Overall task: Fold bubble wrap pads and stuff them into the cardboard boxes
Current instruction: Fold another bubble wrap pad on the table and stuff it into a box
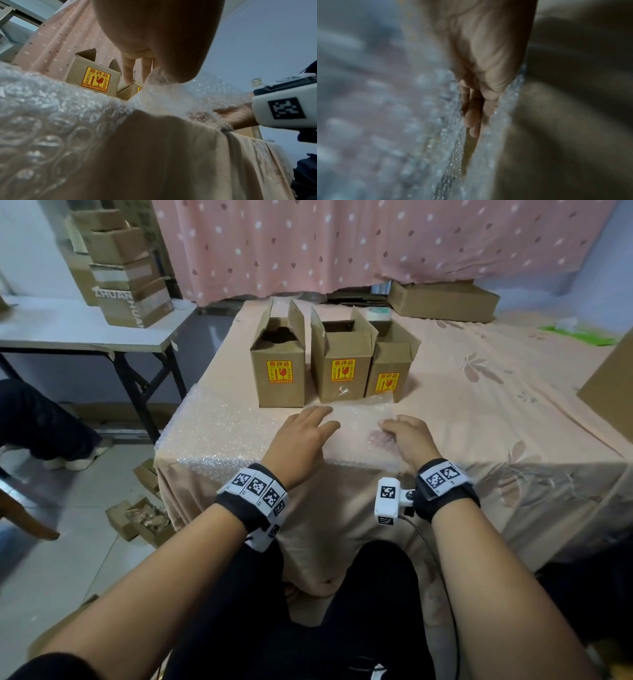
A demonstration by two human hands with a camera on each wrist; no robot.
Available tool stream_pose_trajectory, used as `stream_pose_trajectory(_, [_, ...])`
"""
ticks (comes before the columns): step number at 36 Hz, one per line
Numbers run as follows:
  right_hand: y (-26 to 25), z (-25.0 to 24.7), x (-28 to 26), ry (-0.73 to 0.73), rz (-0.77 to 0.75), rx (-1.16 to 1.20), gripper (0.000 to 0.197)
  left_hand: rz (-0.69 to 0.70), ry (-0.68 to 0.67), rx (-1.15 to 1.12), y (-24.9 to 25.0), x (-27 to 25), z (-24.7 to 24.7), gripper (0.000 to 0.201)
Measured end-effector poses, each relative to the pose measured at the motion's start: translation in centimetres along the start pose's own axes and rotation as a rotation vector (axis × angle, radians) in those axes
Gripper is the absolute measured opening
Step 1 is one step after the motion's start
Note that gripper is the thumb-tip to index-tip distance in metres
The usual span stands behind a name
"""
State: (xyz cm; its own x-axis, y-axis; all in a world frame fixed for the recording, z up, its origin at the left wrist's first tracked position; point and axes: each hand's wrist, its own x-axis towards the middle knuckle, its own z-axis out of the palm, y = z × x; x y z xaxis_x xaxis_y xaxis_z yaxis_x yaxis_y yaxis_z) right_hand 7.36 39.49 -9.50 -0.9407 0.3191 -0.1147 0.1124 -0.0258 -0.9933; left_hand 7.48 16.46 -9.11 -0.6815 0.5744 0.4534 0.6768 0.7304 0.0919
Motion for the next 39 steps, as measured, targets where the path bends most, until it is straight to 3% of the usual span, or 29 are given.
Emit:
stream_pose_trajectory(3, [0.5, -0.1, 0.1, 0.016, 0.006, 0.018, 0.021, -0.022, -0.018, 0.028, 0.1, -0.1, -0.3, 0.053])
stream_pose_trajectory(8, [0.8, 0.2, -0.4, 0.064, -0.071, -0.009, 0.03, -0.037, -0.06, 0.08, 0.0, -0.6, 0.2, 0.055])
stream_pose_trajectory(12, [0.7, 0.4, -0.7, 0.091, -0.1, -0.067, 0.032, -0.046, -0.17, 0.124, 0.1, -1.1, 0.8, 0.057])
stream_pose_trajectory(17, [-0.1, -0.5, -0.9, 0.14, -0.149, -0.032, 0.01, -0.02, -0.243, 0.15, 0.3, -1.0, 1.5, 0.064])
stream_pose_trajectory(19, [0.0, -0.9, -0.8, 0.185, -0.194, -0.061, 0.011, -0.012, -0.271, 0.173, 0.6, -0.9, 1.7, 0.066])
stream_pose_trajectory(21, [0.3, -1.1, -0.4, 0.216, -0.221, -0.166, 0.015, -0.009, -0.321, 0.183, 0.7, -0.8, 1.7, 0.069])
stream_pose_trajectory(25, [0.4, -1.5, 0.3, 0.258, -0.194, -0.472, 0.003, -0.046, -0.419, 0.152, 1.0, -0.6, 1.3, 0.08])
stream_pose_trajectory(29, [0.6, -2.1, 0.9, 0.302, -0.186, -0.739, 0.011, -0.154, -0.382, -0.118, 1.2, -0.1, 0.5, 0.084])
stream_pose_trajectory(34, [0.6, -2.6, 1.0, 0.239, -0.09, -0.865, 0.025, -0.455, -0.134, -0.462, 0.7, 2.0, -0.4, 0.087])
stream_pose_trajectory(36, [0.2, -2.6, 1.0, 0.215, -0.078, -0.808, 0.028, -0.61, -0.165, -0.584, 0.1, 3.1, -0.6, 0.093])
stream_pose_trajectory(39, [-0.1, -2.2, 0.9, 0.175, -0.119, -0.616, 0.033, -0.754, -0.325, -0.546, -1.1, 4.4, -0.5, 0.092])
